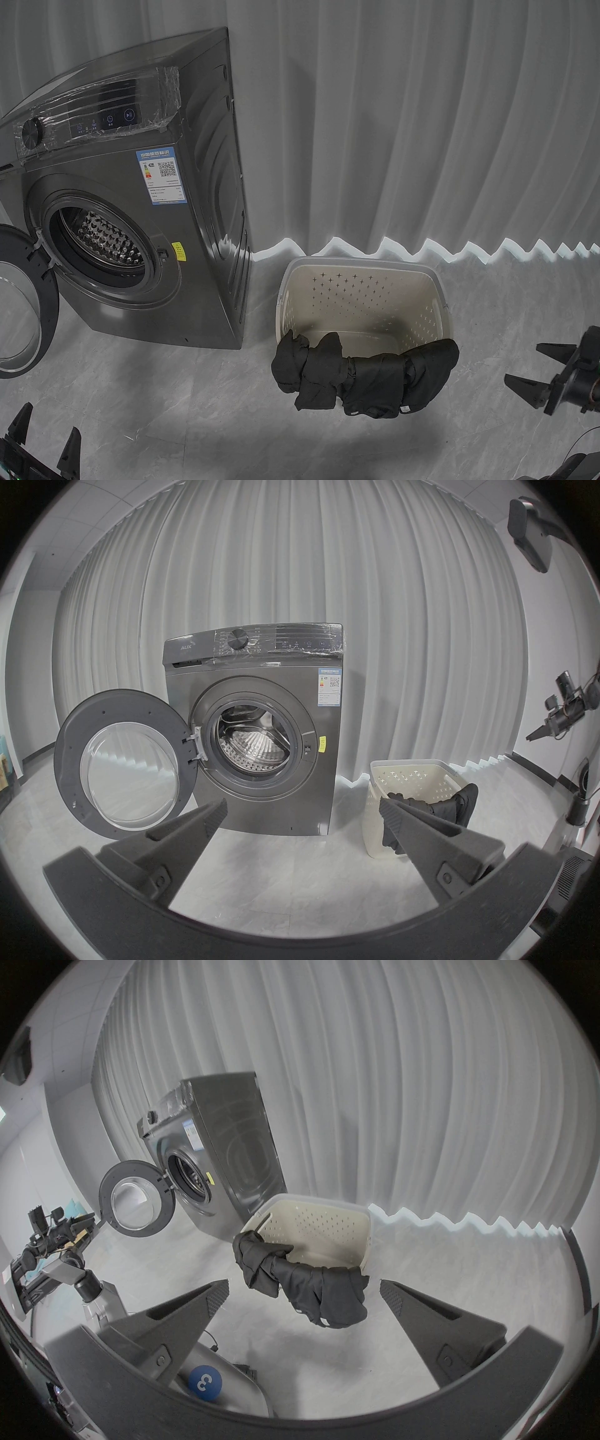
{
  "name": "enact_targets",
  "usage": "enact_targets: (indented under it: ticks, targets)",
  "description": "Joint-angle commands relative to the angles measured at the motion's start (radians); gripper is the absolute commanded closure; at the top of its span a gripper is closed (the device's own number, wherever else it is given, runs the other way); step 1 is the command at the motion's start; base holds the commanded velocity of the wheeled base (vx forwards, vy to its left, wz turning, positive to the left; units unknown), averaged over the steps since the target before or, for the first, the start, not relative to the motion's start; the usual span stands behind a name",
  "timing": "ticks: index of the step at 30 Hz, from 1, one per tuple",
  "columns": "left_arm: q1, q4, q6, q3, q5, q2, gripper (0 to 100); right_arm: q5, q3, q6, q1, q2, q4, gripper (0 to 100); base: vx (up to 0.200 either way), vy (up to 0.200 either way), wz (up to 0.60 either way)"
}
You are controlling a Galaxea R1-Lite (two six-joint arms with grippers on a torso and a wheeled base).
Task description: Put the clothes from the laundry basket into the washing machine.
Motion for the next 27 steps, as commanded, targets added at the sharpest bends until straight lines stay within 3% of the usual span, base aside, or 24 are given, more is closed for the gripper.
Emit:
enact_targets:
  ticks: [1,5,7,9,15,22,27]
  targets:
    - [0.0,0.0,-0.001,0.018,0.002,-0.018,0,0.008,0.013,0.001,0.066,0.462,-0.242,0,0.0,-0.2,0.0]
    - [0.0,0.0,-0.001,0.018,0.002,-0.018,0,0.008,0.011,0.051,0.079,0.565,-0.342,0,0.0,-0.15,0.0]
    - [-0.002,0.0,-0.001,0.018,0.002,-0.018,0,0.008,0.004,0.113,0.112,0.638,-0.409,0,0.0,0.0,0.0]
    - [-0.002,0.0,-0.001,0.018,0.002,-0.018,0,0.008,0.002,0.139,0.126,0.709,-0.463,0,0.0,0.0,0.0]
    - [-0.002,0.0,-0.001,0.018,0.002,-0.018,0,-0.07,0.007,0.144,0.171,0.956,-0.693,0,0.0,0.0,0.0]
    - [0.0,0.0,-0.001,0.018,0.002,-0.018,0,-0.112,0.004,0.137,0.235,1.181,-1.021,0,0.0,0.0,0.0]
    - [-0.002,0.0,-0.001,0.018,0.002,-0.018,0,-0.158,-0.046,0.134,0.256,1.247,-1.036,0,0.0,0.0,0.0]
